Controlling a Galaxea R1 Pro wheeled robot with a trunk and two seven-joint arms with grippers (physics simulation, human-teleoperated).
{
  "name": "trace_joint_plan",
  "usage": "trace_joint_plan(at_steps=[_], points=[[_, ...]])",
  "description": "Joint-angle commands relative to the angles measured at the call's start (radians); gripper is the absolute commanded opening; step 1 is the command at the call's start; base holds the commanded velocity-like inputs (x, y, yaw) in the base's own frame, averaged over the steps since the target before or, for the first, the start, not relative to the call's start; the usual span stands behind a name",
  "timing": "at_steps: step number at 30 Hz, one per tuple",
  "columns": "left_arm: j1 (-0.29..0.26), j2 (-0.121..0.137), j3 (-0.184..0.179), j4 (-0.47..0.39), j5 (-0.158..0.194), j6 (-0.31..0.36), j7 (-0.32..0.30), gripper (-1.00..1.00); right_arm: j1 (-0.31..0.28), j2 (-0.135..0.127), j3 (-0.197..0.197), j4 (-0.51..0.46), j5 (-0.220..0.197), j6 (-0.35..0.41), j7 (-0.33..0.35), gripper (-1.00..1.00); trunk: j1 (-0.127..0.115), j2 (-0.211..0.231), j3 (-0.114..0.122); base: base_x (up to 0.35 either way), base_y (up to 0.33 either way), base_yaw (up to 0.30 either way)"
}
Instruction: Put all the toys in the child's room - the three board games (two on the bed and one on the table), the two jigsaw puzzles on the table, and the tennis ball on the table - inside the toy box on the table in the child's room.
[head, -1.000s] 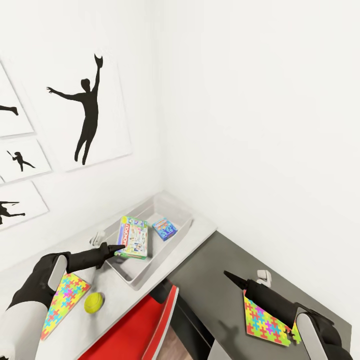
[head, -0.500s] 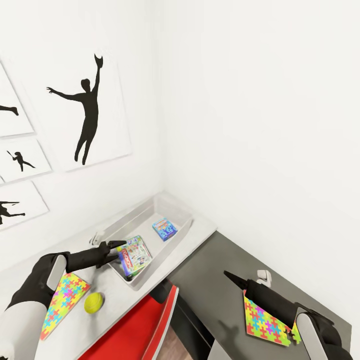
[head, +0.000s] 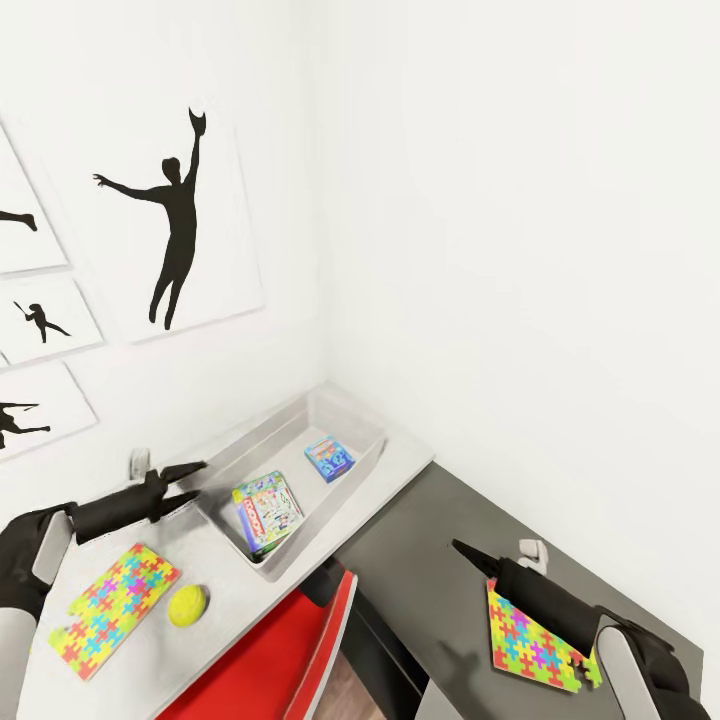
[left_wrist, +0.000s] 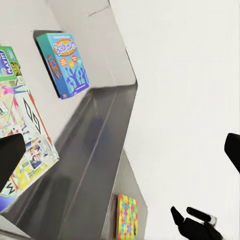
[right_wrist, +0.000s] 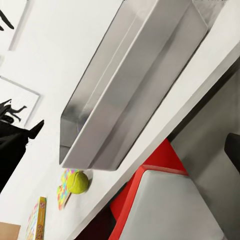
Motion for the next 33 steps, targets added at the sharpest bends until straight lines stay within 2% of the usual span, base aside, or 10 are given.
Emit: trace_joint_plan(at_steps=[1, 3, 5, 6, 10, 13, 15, 18, 23, 33], points=[[0.001, 0.026, -0.001, 0.000, -0.005, 0.003, -0.073, 1.00, -0.001, 0.000, -0.002, 0.000, -0.004, 0.006, 0.003, 1.00, 0.001, -0.002, -0.002, 0.000, 0.000, 0.000], [0.005, 0.065, -0.004, 0.000, -0.009, 0.002, -0.172, 1.00, -0.001, 0.000, -0.003, 0.000, -0.004, 0.005, 0.005, 1.00, 0.001, -0.002, -0.002, 0.000, 0.000, 0.000], [0.008, 0.089, -0.006, 0.000, -0.011, 0.000, -0.230, 1.00, -0.001, 0.000, -0.004, 0.000, -0.004, 0.005, 0.006, 1.00, 0.001, -0.002, -0.002, 0.000, 0.000, 0.000], [0.011, 0.112, -0.007, 0.000, -0.012, -0.004, -0.279, 1.00, -0.001, 0.000, -0.005, 0.000, -0.004, 0.005, 0.007, 1.00, 0.001, -0.002, -0.002, 0.000, 0.000, 0.000], [0.038, 0.167, -0.007, 0.000, -0.014, -0.010, -0.358, 1.00, -0.001, 0.000, -0.007, 0.000, -0.004, 0.005, 0.008, 1.00, 0.001, -0.002, -0.002, 0.000, 0.000, 0.000], [0.091, 0.210, -0.005, 0.000, -0.014, -0.028, -0.399, 1.00, -0.001, 0.000, -0.008, 0.000, -0.004, 0.004, 0.008, 1.00, 0.001, -0.002, -0.002, 0.000, 0.000, 0.000], [0.141, 0.240, -0.003, 0.001, -0.014, -0.066, -0.460, 1.00, -0.001, 0.000, -0.008, 0.000, -0.003, 0.002, 0.008, 1.00, 0.001, -0.002, -0.002, 0.000, 0.000, 0.000], [0.190, 0.251, -0.002, 0.001, -0.016, -0.109, -0.520, 1.00, -0.001, 0.000, -0.008, 0.000, -0.003, 0.001, 0.008, 1.00, 0.001, -0.002, -0.002, 0.000, 0.000, 0.000], [0.261, 0.257, 0.003, 0.002, -0.011, -0.171, -0.520, 1.00, -0.001, 0.001, -0.008, 0.000, -0.003, 0.001, 0.009, 1.00, 0.001, -0.002, -0.002, 0.000, 0.000, 0.000], [0.288, 0.270, 0.008, 0.002, -0.007, -0.193, -0.520, 1.00, -0.001, 0.001, -0.009, -0.001, -0.003, 0.000, 0.022, 1.00, 0.001, -0.002, -0.002, 0.000, 0.000, 0.000]])
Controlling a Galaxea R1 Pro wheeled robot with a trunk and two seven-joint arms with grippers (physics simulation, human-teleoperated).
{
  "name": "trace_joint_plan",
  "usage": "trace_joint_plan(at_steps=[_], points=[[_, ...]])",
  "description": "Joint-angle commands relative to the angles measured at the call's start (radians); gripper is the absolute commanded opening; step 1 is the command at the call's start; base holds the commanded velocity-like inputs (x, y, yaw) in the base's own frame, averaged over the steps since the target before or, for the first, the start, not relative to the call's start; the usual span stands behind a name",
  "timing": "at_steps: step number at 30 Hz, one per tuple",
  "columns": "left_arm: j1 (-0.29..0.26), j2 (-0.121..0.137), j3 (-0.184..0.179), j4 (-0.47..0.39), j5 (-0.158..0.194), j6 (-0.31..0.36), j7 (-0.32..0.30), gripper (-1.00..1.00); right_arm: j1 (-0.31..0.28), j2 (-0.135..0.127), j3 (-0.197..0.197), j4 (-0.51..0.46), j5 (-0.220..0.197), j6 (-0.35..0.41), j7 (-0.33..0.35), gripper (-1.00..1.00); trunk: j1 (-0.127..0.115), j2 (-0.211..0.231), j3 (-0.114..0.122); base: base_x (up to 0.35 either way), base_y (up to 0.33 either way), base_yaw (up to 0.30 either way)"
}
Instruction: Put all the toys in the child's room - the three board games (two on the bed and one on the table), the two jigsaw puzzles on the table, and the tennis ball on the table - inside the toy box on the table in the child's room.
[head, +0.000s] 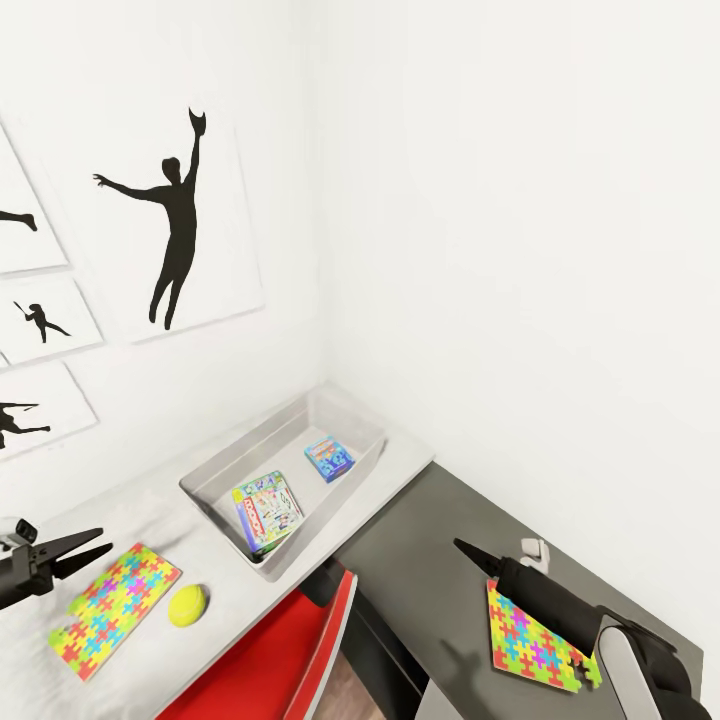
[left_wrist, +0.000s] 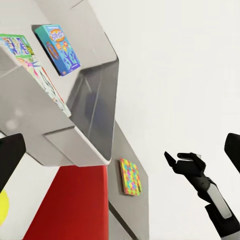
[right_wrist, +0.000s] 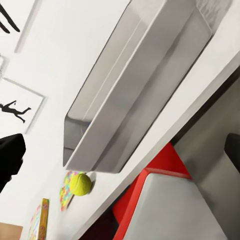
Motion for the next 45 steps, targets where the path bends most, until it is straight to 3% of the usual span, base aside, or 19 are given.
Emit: trace_joint_plan(at_steps=[1, 25, 45], points=[[-0.001, 0.000, 0.000, 0.000, -0.001, 0.010, -0.004, 1.00, -0.001, 0.000, -0.001, 0.000, -0.004, 0.006, 0.002, 1.00, 0.001, -0.002, -0.002, 0.000, 0.000, 0.000], [0.000, 0.014, 0.000, 0.000, 0.001, 0.009, -0.004, 1.00, -0.001, 0.000, 0.000, -0.003, -0.003, 0.001, 0.008, 1.00, 0.001, -0.002, 0.028, -0.175, -0.021, 0.130], [0.001, 0.017, 0.000, 0.000, 0.001, 0.009, -0.004, 1.00, 0.001, -0.001, -0.001, -0.068, -0.003, 0.006, 0.007, 1.00, 0.001, -0.002, 0.055, -0.023, 0.044, 0.187]])
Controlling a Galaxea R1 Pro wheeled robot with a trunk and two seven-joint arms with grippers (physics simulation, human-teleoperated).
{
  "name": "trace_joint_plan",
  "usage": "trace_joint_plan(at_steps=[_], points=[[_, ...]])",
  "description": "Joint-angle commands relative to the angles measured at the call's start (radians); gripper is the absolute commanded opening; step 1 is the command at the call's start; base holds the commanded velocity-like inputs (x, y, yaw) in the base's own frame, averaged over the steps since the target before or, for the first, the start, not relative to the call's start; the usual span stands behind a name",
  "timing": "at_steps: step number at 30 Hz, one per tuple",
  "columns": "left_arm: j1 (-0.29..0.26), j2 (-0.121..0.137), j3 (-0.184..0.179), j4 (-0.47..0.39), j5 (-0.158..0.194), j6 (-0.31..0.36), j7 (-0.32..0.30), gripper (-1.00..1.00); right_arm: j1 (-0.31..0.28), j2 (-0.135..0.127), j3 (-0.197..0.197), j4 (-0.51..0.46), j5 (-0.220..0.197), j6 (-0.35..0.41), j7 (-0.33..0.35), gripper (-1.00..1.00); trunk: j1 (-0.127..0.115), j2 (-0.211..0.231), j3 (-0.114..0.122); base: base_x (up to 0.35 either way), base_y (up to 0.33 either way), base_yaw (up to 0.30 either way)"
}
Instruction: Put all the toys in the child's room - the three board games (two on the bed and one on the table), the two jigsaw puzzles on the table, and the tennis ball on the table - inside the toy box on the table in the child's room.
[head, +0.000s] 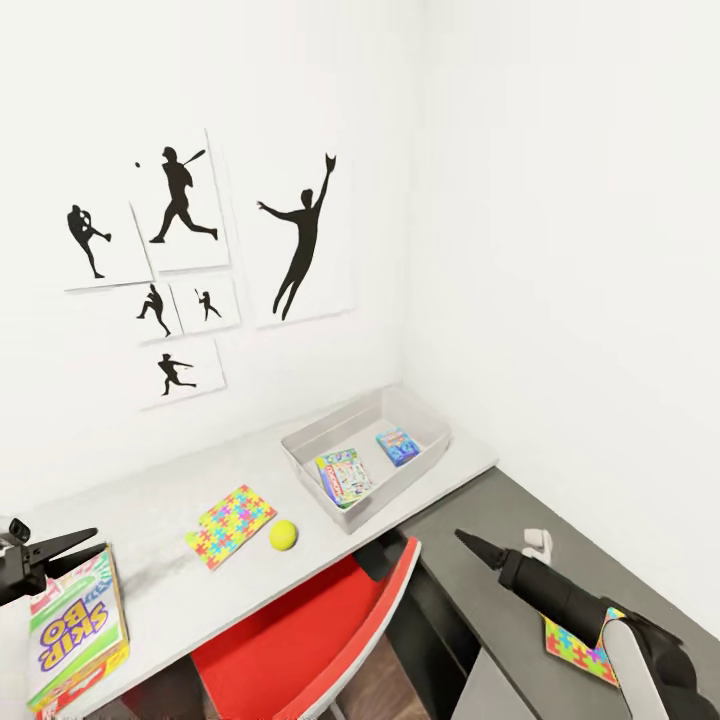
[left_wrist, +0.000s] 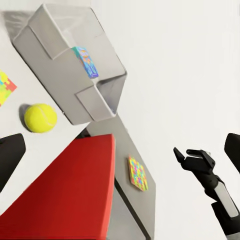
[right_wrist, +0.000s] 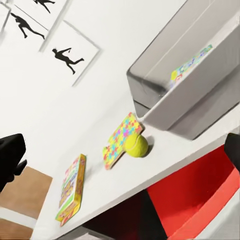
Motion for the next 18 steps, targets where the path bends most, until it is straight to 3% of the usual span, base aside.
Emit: trace_joint_plan(at_steps=[1, 10, 18], points=[[-0.001, 0.000, 0.000, 0.001, -0.001, 0.011, -0.004, 1.00, -0.001, 0.000, -0.001, -0.002, -0.003, 0.007, 0.001, 1.00, 0.001, -0.002, -0.001, -0.035, 0.188, 0.184], [0.000, 0.000, 0.001, 0.001, -0.001, 0.011, -0.004, 1.00, -0.001, 0.001, -0.001, -0.004, -0.002, 0.008, 0.001, 1.00, 0.001, -0.002, 0.011, -0.010, 0.104, 0.188], [0.000, 0.000, 0.001, 0.001, -0.001, 0.011, -0.004, 1.00, -0.001, 0.001, -0.001, -0.002, -0.003, 0.009, 0.001, 1.00, 0.001, -0.002, 0.018, -0.001, 0.248, 0.206]])
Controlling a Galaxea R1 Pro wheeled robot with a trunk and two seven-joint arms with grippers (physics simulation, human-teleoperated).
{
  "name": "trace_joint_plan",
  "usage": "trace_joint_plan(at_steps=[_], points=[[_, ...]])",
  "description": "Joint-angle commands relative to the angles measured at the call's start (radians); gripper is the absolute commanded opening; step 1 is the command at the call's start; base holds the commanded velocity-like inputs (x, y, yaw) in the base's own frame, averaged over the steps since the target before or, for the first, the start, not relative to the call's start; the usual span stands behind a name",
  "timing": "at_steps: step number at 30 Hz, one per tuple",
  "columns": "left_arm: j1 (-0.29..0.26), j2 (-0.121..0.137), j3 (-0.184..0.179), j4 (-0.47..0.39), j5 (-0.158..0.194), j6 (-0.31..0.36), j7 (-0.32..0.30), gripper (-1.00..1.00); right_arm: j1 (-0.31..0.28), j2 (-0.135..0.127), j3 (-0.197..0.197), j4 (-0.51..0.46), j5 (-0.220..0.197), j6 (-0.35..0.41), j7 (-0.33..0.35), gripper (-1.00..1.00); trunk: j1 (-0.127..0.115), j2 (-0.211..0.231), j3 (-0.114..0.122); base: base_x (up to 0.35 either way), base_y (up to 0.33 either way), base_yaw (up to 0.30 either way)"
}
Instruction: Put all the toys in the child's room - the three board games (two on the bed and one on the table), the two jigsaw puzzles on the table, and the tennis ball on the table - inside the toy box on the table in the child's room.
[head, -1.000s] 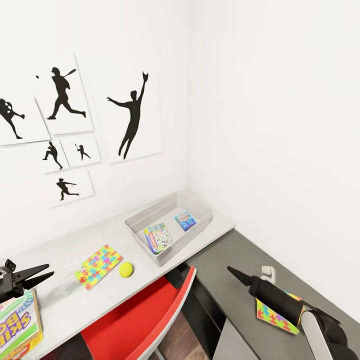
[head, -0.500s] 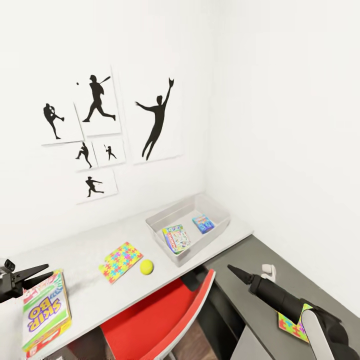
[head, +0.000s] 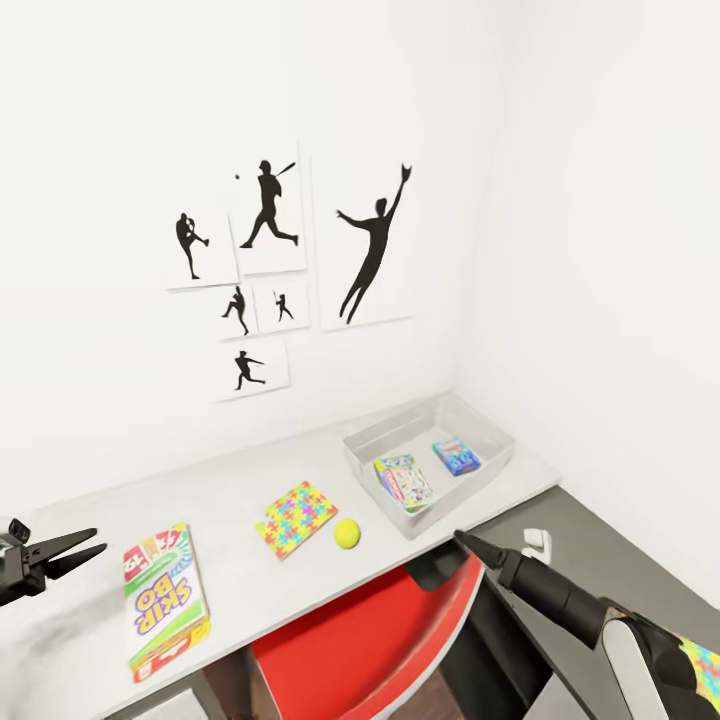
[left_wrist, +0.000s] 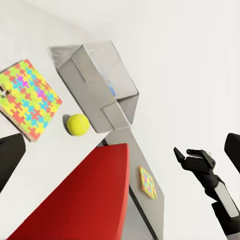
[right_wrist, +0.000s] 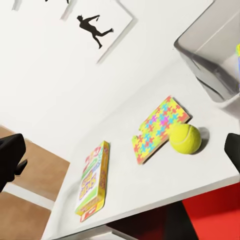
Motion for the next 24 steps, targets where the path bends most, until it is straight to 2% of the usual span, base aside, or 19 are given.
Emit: trace_joint_plan(at_steps=[1, 13, 24], points=[[-0.001, 0.000, 0.000, 0.001, 0.000, 0.011, -0.004, 1.00, -0.001, 0.000, -0.001, -0.001, -0.004, 0.007, 0.001, 1.00, 0.001, -0.002, -0.002, 0.000, 0.278, 0.078], [-0.001, 0.000, 0.000, 0.001, -0.001, 0.011, -0.004, 1.00, -0.001, 0.000, 0.000, -0.002, 0.001, 0.007, -0.002, 1.00, 0.001, -0.002, -0.002, 0.000, 0.285, 0.015], [-0.001, 0.000, -0.001, 0.001, -0.002, 0.011, -0.004, 1.00, -0.001, 0.000, 0.000, -0.003, 0.009, 0.008, -0.005, 1.00, 0.001, -0.002, -0.002, -0.027, 0.268, 0.235]])
